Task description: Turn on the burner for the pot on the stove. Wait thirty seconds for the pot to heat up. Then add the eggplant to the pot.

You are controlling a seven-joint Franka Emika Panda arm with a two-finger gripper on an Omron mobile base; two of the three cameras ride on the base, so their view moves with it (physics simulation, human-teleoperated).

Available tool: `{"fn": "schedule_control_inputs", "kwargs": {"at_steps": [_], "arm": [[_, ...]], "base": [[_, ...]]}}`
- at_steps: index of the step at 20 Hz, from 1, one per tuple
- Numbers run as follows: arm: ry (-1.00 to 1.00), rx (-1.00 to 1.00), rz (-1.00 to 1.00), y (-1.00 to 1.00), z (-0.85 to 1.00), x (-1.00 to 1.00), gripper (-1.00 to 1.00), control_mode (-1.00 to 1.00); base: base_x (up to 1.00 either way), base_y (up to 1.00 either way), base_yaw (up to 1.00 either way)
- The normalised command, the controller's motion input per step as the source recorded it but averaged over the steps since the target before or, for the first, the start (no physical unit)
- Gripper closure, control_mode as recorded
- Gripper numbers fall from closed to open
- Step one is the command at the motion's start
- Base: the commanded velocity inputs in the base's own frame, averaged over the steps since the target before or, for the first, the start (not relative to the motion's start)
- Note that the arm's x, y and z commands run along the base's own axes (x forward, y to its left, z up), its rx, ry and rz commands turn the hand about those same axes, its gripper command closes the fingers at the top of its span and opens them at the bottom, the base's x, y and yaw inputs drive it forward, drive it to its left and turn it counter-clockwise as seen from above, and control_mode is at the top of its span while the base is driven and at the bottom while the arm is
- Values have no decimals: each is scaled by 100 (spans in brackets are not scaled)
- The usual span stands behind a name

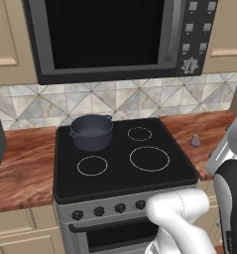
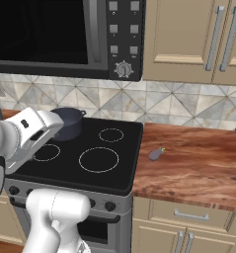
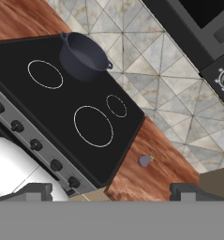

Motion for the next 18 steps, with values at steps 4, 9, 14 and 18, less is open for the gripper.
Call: {"fn": "schedule_control_inputs", "kwargs": {"at_steps": [4, 9, 14, 18], "arm": [[0, 0, 0, 0, 0, 0, -100, -100], [0, 0, 0, 0, 0, 0, -100, -100], [0, 0, 0, 0, 0, 0, -100, -100], [0, 0, 0, 0, 0, 0, -100, -100]], "base": [[0, 0, 0], [0, 0, 0], [0, 0, 0], [0, 0, 0]]}}
